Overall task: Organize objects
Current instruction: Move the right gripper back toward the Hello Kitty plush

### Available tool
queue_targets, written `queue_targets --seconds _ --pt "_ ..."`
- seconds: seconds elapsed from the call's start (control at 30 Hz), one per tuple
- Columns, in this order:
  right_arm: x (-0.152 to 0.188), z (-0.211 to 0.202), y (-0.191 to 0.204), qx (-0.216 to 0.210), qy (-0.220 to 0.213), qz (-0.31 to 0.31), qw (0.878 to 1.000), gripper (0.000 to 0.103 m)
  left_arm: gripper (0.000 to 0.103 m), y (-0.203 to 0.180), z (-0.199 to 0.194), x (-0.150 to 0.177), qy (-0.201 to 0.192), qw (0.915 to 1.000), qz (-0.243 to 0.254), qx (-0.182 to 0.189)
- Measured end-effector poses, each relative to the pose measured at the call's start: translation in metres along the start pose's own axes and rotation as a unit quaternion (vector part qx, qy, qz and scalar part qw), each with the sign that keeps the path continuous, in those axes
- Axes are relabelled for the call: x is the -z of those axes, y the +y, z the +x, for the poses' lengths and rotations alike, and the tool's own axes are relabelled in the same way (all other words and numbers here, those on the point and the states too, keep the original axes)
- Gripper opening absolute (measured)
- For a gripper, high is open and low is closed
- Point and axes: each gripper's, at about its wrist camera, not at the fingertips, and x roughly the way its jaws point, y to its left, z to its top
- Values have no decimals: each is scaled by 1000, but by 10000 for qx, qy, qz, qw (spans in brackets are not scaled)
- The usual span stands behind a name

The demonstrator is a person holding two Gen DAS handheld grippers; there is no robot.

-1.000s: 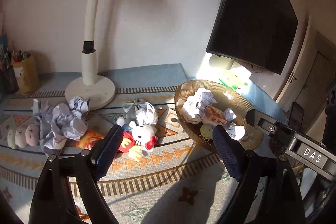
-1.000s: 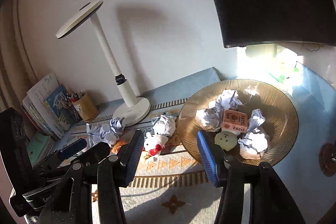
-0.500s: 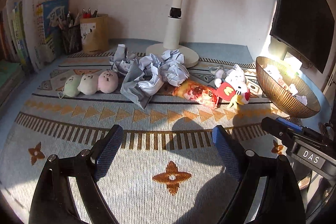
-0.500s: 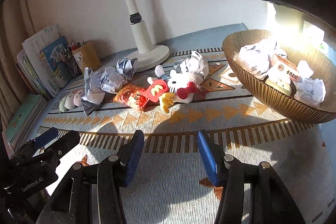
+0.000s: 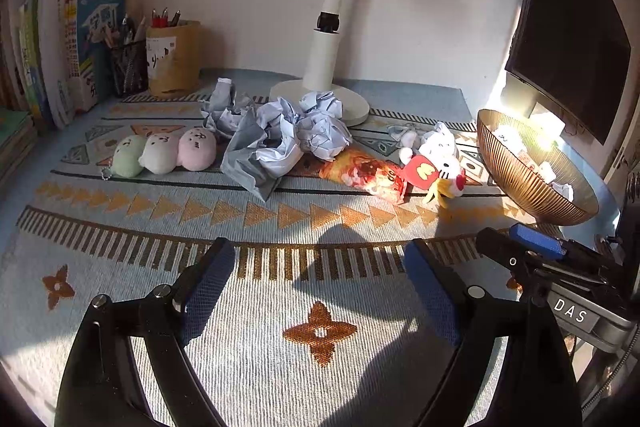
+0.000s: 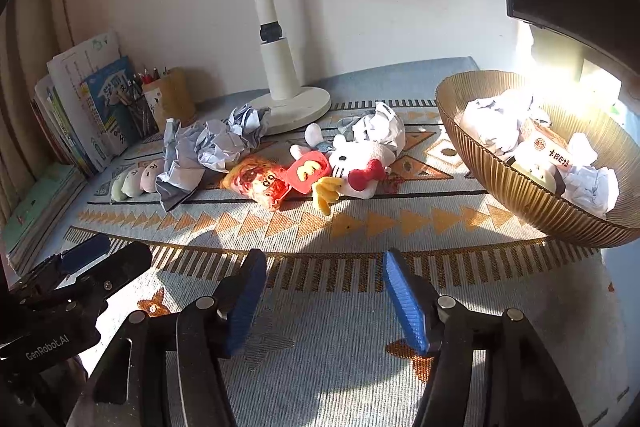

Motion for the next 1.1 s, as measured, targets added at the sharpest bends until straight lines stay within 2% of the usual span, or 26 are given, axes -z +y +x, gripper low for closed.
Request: queue_targets --seconds 0.13,1.1 --pt "1 0 1 11 -9 -27 10000 62 86 2 0 0 -4 10000 -40 32" --pt "0 0 -1 -15 21 -5 10000 63 86 7 0 0 33 9997 -198 130"
